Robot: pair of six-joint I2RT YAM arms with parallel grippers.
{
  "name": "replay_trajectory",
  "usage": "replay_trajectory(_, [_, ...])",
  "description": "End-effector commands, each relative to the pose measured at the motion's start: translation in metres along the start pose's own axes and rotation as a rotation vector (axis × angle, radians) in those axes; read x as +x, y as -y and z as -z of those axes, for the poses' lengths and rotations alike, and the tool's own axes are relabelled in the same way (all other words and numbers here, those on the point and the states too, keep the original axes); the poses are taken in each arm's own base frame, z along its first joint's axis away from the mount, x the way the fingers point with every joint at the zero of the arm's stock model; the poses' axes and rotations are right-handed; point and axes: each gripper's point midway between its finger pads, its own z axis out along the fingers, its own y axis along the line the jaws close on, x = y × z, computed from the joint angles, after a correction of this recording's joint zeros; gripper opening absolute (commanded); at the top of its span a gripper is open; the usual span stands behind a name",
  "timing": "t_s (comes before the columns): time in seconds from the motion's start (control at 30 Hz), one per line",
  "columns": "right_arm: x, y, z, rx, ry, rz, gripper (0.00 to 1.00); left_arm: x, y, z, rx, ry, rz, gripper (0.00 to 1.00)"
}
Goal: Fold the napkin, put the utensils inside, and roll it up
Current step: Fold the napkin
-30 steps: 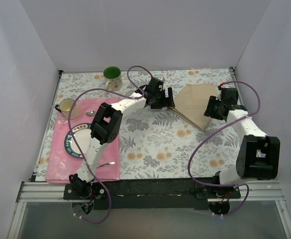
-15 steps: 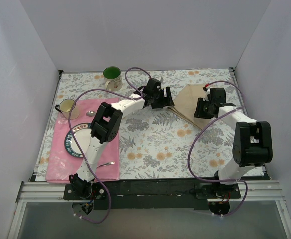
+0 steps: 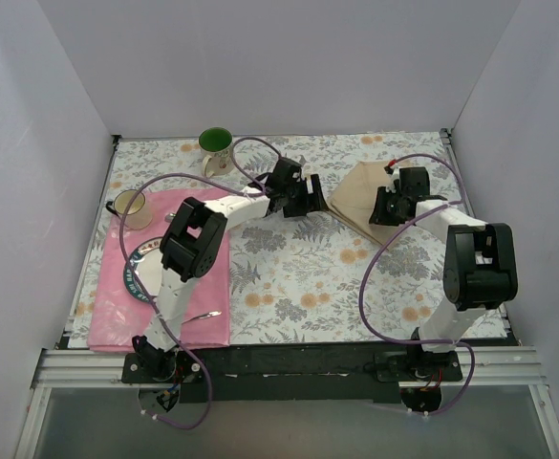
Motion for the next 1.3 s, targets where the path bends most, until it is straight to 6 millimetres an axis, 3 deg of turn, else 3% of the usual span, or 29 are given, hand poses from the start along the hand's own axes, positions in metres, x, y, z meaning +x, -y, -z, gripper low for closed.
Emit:
replay_trajectory(0.0, [-0.036, -0.01, -0.003, -0.039, 0.083, -0.009, 0.27, -0.026, 0.032, 0.047, 0.065, 0.071, 0.009, 0.76])
replay_trajectory(0.13, [-0.039, -0.012, -0.017, -0.059, 0.068, -0.029, 0.27, -0.028, 0.051, 0.074, 0.128, 0.079, 0.021, 0.76])
replay_trajectory(0.3, [-0.038, -0.013, -0.026, -0.067, 0.058, -0.04, 0.26, -0.018, 0.055, 0.099, 0.154, 0.074, 0.019, 0.76])
replay_trajectory(0.47, [-0.018, -0.015, -0.034, -0.057, 0.012, -0.049, 0.26, -0.008, 0.059, 0.119, 0.179, 0.07, 0.017, 0.76])
replay_trajectory(0.7, [0.016, -0.024, -0.036, -0.062, -0.044, -0.085, 0.25, -0.001, 0.056, 0.133, 0.177, 0.069, 0.024, 0.76])
replay_trajectory(0.8, [0.025, -0.033, -0.033, -0.084, -0.051, -0.089, 0.25, -0.002, 0.055, 0.14, 0.178, 0.076, 0.024, 0.76])
replay_trajectory(0.93, [0.053, -0.056, -0.03, -0.117, -0.1, -0.057, 0.25, -0.005, 0.055, 0.151, 0.177, 0.093, 0.018, 0.76])
replay_trajectory(1.1, [0.078, -0.087, -0.024, -0.161, -0.148, -0.081, 0.25, 0.01, 0.044, 0.157, 0.156, 0.069, 0.032, 0.76])
replay_trajectory(1.27, [0.067, -0.096, -0.014, -0.147, -0.134, -0.067, 0.29, 0.029, 0.036, 0.164, 0.153, 0.036, 0.075, 0.74])
